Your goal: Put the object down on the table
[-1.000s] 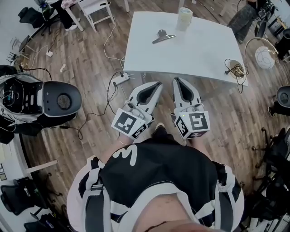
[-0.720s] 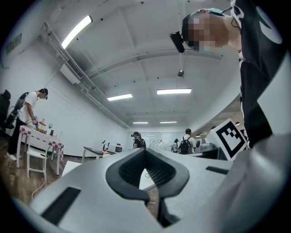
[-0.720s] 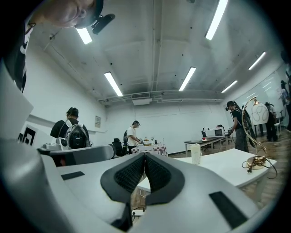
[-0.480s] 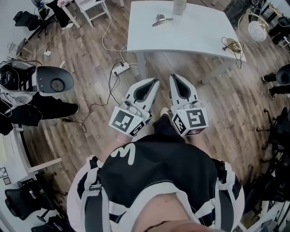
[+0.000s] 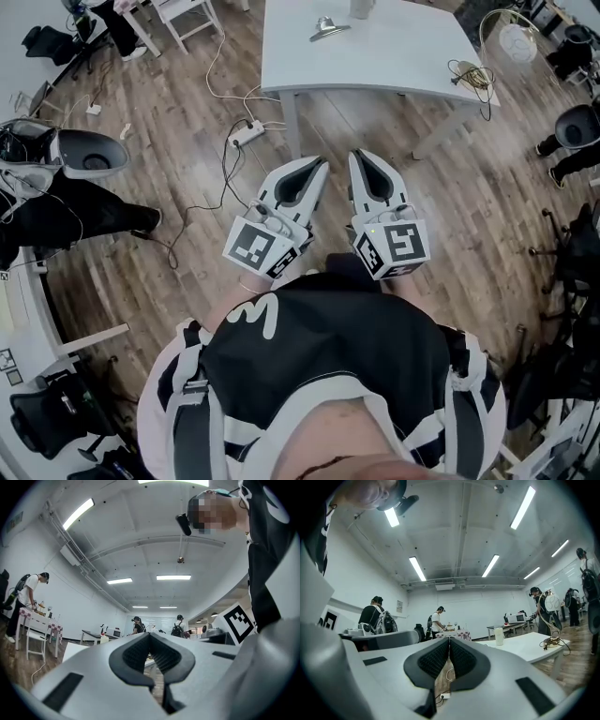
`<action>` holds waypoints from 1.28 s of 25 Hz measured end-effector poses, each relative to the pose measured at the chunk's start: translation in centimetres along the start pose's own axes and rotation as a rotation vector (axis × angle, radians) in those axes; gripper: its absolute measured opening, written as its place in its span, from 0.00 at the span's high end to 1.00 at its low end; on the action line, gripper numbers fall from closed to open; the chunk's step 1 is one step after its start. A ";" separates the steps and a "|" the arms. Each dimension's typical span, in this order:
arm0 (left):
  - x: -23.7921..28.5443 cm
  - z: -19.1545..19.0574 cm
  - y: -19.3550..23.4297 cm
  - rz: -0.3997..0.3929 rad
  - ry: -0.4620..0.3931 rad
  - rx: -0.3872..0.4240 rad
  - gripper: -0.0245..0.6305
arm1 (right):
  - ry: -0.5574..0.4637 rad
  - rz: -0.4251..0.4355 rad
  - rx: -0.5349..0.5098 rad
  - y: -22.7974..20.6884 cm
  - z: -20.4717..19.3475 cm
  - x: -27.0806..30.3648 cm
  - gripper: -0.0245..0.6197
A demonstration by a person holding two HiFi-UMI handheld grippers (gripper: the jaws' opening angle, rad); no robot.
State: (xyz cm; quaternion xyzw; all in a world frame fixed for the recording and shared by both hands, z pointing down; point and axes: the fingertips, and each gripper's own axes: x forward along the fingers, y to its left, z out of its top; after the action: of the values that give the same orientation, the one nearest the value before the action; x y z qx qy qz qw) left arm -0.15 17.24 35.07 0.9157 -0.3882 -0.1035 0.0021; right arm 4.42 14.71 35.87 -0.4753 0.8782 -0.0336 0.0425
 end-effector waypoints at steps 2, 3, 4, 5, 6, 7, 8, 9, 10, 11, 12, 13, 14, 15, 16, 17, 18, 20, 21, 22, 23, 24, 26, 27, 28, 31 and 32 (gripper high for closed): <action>0.0 0.2 -0.3 0.001 -0.007 0.005 0.96 | -0.011 0.007 -0.010 0.0 0.5 -0.2 0.93; 0.2 0.3 -0.3 0.004 -0.010 0.007 0.96 | -0.015 0.010 -0.014 0.0 0.7 -0.2 0.93; 0.3 0.4 -0.3 0.008 -0.013 0.007 0.96 | -0.016 0.010 -0.015 -0.2 0.9 -0.2 0.93; 0.5 0.5 -0.3 0.012 -0.014 0.004 0.96 | -0.014 0.009 -0.013 -0.3 0.9 -0.2 0.93; 0.5 0.6 -0.4 0.013 -0.012 -0.001 0.96 | -0.011 0.006 -0.010 -0.4 1.0 -0.3 0.93; 0.5 0.7 -0.6 0.012 -0.011 -0.005 0.96 | -0.012 0.002 -0.007 -0.5 1.1 -0.5 0.93; 0.5 0.8 -0.9 0.008 -0.011 -0.005 0.96 | -0.018 -0.003 -0.009 -0.6 1.3 -0.9 0.93; 0.4 0.9 -1.2 0.006 -0.013 0.000 0.96 | -0.026 -0.009 -0.016 -0.7 1.5 -1.2 0.93; 0.4 0.8 -1.3 0.007 -0.013 0.005 0.96 | -0.031 -0.014 -0.025 -0.8 1.6 -1.4 0.93; 0.3 0.7 -1.3 0.011 -0.013 0.006 0.96 | -0.032 -0.018 -0.028 -0.9 1.6 -1.5 0.93; 0.2 0.5 -1.3 0.014 -0.011 0.003 0.96 | -0.029 -0.020 -0.027 -0.9 1.5 -1.6 0.93; 0.1 0.3 -1.3 0.017 -0.007 0.000 0.96 | -0.025 -0.020 -0.028 -0.9 1.4 -1.7 0.93; -0.1 0.1 -1.5 0.018 -0.002 -0.002 0.96 | -0.022 -0.019 -0.033 -0.7 1.3 -1.9 0.94; -0.3 0.0 -1.6 0.019 0.001 -0.004 0.96 | -0.023 -0.018 -0.042 -0.5 1.4 -2.1 0.94; -0.5 0.0 -1.7 0.020 0.001 -0.006 0.96 | -0.026 -0.015 -0.050 -0.3 1.5 -2.2 0.94; -0.6 0.1 -1.8 0.021 0.000 -0.006 0.96 | -0.028 -0.013 -0.053 0.0 1.6 -2.4 0.94; -0.8 0.2 -2.0 0.020 -0.001 -0.005 0.96 | -0.029 -0.012 -0.053 0.2 1.6 -2.6 0.94; -1.0 0.4 -2.3 0.014 -0.001 -0.002 0.96 | -0.029 -0.014 -0.044 0.4 1.5 -2.9 0.94; -1.1 0.3 -2.4 0.010 0.000 0.000 0.96 | -0.027 -0.016 -0.038 0.4 1.4 -3.0 0.94; -1.2 0.3 -2.6 0.007 0.002 0.000 0.96 | -0.024 -0.018 -0.033 0.5 1.3 -3.1 0.94; -1.4 0.2 -2.7 0.005 0.003 -0.001 0.96 | -0.021 -0.019 -0.030 0.6 1.1 -3.2 0.94; -1.5 0.2 -2.8 0.004 0.004 -0.003 0.96 | -0.020 -0.020 -0.029 0.7 1.0 -3.2 0.94; -1.8 0.1 -2.9 0.002 0.004 -0.004 0.96 | -0.020 -0.018 -0.031 0.9 1.0 -3.4 0.94; -1.9 0.2 -3.0 0.000 0.004 -0.004 0.96 | -0.020 -0.017 -0.032 1.1 1.0 -3.5 0.94; -2.0 0.2 -3.1 -0.001 0.004 -0.004 0.96 | -0.020 -0.016 -0.034 1.2 1.0 -3.5 0.94; -2.6 0.2 -3.3 -0.001 0.001 -0.004 0.96 | -0.019 -0.013 -0.037 1.8 0.9 -3.7 0.94; -2.7 0.3 -3.3 -0.001 -0.001 -0.004 0.96 | -0.020 -0.012 -0.038 2.0 0.9 -3.7 0.94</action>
State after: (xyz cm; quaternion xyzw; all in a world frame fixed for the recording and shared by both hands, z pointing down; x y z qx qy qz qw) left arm 0.26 21.48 35.04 0.9159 -0.3874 -0.1046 0.0038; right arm 4.91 18.89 34.90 -0.4814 0.8754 -0.0125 0.0423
